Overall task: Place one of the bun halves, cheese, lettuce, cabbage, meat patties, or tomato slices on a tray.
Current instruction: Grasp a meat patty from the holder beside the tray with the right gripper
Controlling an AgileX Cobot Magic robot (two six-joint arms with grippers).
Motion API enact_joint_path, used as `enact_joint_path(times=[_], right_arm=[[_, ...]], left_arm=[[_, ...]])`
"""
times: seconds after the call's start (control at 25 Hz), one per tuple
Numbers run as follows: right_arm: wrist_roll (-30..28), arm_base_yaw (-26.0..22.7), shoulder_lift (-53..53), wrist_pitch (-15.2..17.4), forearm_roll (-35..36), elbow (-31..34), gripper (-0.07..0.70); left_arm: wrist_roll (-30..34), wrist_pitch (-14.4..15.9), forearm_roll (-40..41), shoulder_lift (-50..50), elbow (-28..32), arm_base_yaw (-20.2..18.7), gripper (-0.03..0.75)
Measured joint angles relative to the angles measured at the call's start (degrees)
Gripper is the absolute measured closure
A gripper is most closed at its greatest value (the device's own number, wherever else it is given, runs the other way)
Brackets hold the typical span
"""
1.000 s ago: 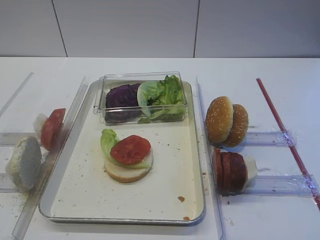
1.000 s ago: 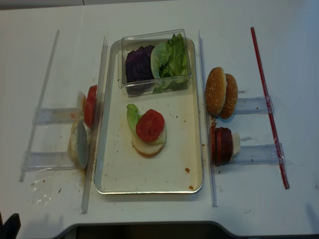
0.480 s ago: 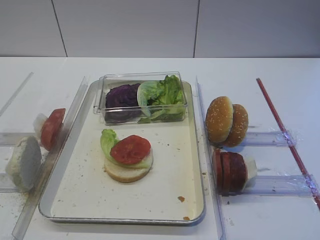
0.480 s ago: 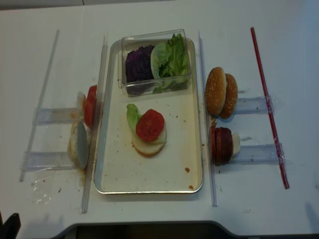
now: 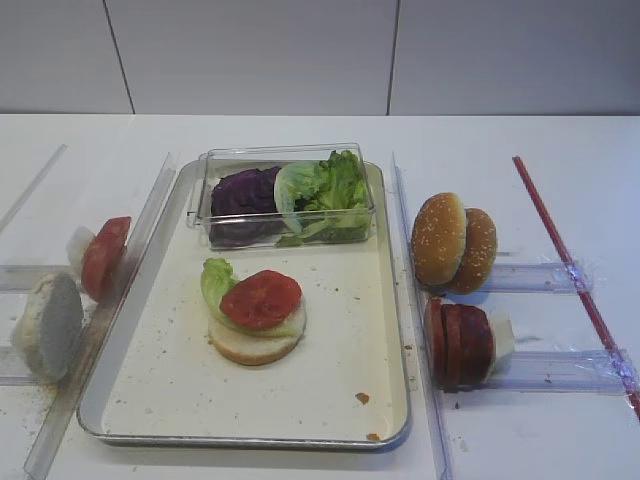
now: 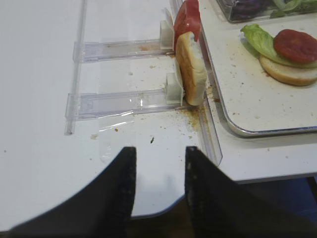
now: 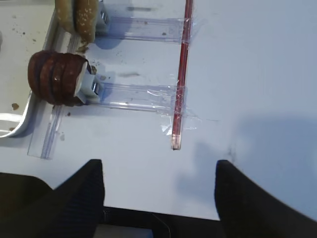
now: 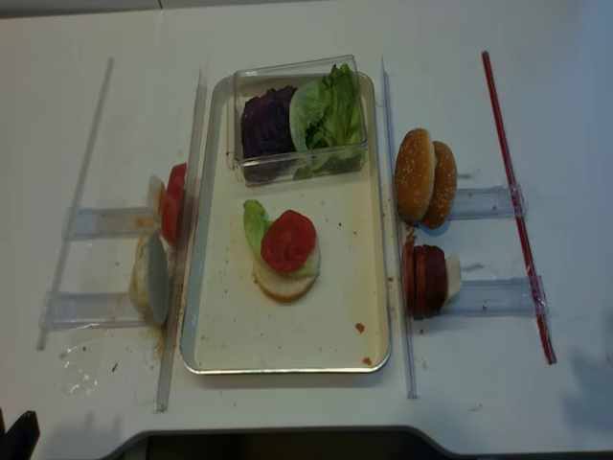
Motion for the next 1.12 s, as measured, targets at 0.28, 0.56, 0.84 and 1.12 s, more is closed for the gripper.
enact_joint_path(times=[0.28,0.56,0.84,1.12], right_arm=[[2.4,0.0,13.4,2.1,0.1,-7.2,0.136],[2.5,0.0,19.0,2.0,0.2,-8.5,0.136],[7.4,0.0,21.8,2.0,4.8,-8.5,0.137],[8.7,0.0,26.1,1.9,8.9,-8.5,0.136]], left_arm=[[0.0,0.0,0.0,0.0,0.0,0.0,0.481],[0.0,0.0,0.0,0.0,0.0,0.0,0.481],[0.0,0.0,0.0,0.0,0.0,0.0,0.481],[0.0,0.0,0.0,0.0,0.0,0.0,0.481]])
